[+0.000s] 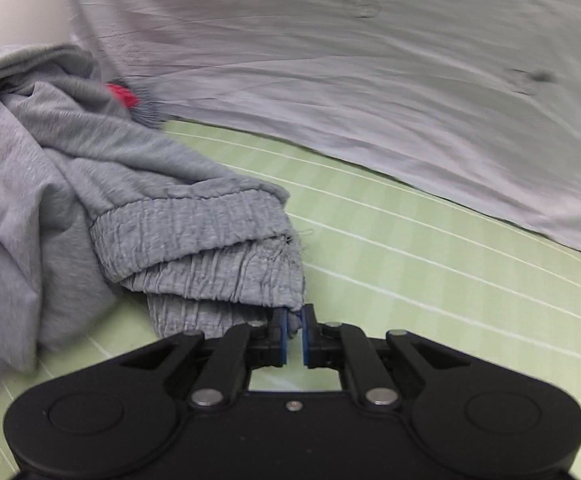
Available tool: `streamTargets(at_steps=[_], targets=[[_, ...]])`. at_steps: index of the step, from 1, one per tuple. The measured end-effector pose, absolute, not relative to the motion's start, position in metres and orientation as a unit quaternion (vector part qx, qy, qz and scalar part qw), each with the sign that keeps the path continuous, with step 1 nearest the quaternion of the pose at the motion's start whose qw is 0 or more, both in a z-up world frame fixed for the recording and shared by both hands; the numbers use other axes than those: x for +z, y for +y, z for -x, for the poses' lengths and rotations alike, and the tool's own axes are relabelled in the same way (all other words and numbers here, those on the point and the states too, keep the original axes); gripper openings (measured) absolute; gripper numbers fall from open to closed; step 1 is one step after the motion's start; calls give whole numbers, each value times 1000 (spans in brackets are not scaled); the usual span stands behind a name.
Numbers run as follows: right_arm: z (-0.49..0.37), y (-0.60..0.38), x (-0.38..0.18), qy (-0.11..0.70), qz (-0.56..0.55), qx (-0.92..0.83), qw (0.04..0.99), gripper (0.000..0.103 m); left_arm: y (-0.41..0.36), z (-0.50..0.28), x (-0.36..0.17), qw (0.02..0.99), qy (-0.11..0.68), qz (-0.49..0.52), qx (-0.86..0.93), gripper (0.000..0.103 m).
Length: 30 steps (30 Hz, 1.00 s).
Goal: Fold clothes
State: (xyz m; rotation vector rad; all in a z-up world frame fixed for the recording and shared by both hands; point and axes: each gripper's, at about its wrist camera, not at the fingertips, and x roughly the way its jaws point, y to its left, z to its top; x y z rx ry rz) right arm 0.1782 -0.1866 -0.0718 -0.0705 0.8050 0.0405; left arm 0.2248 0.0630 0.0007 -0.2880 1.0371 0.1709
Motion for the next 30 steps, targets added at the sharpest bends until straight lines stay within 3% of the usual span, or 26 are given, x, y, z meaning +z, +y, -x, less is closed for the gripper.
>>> streamTargets(at_steps=[10, 15, 18, 20, 30], targets=[[-33, -379, -67, 399, 88, -232, 883, 7, 17, -131, 8, 855, 510, 97, 12, 102], [51, -508, -49, 391, 18, -413, 822, 9, -5, -84, 12, 852, 518, 76, -11, 102], [92, -547, -40, 392, -34, -431, 812, 15, -26, -65, 6, 847, 528, 69, -15, 102], [110, -552, -37, 390, -66, -422, 816, 34, -36, -52, 4, 845, 531, 65, -18, 102], [121, -516, -38, 387, -195, -279, 857, 49, -67, -32, -2, 853, 515, 89, 9, 102]])
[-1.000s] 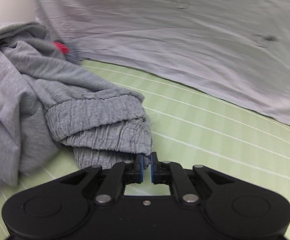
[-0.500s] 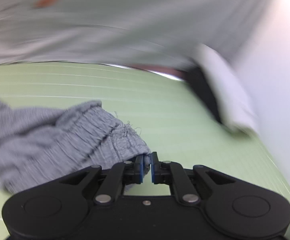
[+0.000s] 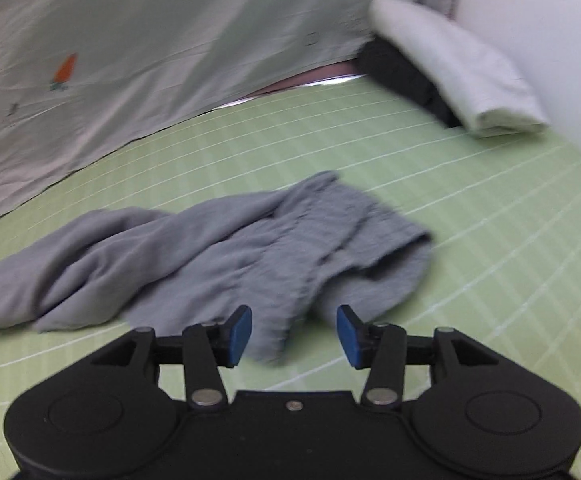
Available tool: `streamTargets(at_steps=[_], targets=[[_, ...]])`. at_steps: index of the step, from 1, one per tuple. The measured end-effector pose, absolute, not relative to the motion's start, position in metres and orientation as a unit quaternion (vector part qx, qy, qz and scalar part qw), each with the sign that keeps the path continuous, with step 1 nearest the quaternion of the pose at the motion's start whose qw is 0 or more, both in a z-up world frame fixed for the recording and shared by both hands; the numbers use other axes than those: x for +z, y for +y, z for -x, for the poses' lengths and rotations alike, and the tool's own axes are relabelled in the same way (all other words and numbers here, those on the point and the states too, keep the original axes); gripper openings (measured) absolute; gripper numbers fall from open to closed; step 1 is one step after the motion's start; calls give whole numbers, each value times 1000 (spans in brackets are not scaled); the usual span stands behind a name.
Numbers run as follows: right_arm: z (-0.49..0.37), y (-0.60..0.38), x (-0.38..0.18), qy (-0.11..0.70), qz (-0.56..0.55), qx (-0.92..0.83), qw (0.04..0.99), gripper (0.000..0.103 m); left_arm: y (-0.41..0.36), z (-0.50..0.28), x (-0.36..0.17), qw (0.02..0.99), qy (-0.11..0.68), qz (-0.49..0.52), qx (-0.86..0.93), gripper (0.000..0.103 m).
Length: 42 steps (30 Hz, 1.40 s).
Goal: Fold clothes
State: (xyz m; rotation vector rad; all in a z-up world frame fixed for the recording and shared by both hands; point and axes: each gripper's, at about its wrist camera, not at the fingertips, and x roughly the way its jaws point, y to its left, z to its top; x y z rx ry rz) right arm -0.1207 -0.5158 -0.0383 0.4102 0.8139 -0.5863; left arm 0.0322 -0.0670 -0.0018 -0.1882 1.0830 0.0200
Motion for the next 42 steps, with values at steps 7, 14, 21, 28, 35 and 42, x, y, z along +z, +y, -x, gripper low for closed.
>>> streamTargets(at_steps=[7, 14, 21, 28, 35, 42], targets=[[94, -524, -55, 424, -203, -237, 850, 50, -66, -51, -11, 853, 500, 145, 38, 95], [81, -540, -61, 437, -213, -222, 845, 18, -52, -97, -35, 839, 486, 239, 57, 67], [78, -579, -31, 390, -223, -250, 858, 9, -48, -150, -69, 809, 517, 271, 73, 11], [62, -635, 7, 317, -237, -282, 874, 8, -58, -170, -48, 836, 487, 250, 46, 3], [103, -646, 38, 263, -247, -317, 877, 7, -38, -129, -17, 854, 450, 254, 61, 2], [193, -658, 34, 279, -271, -360, 848, 7, -3, -43, -6, 844, 467, 237, 113, 2]])
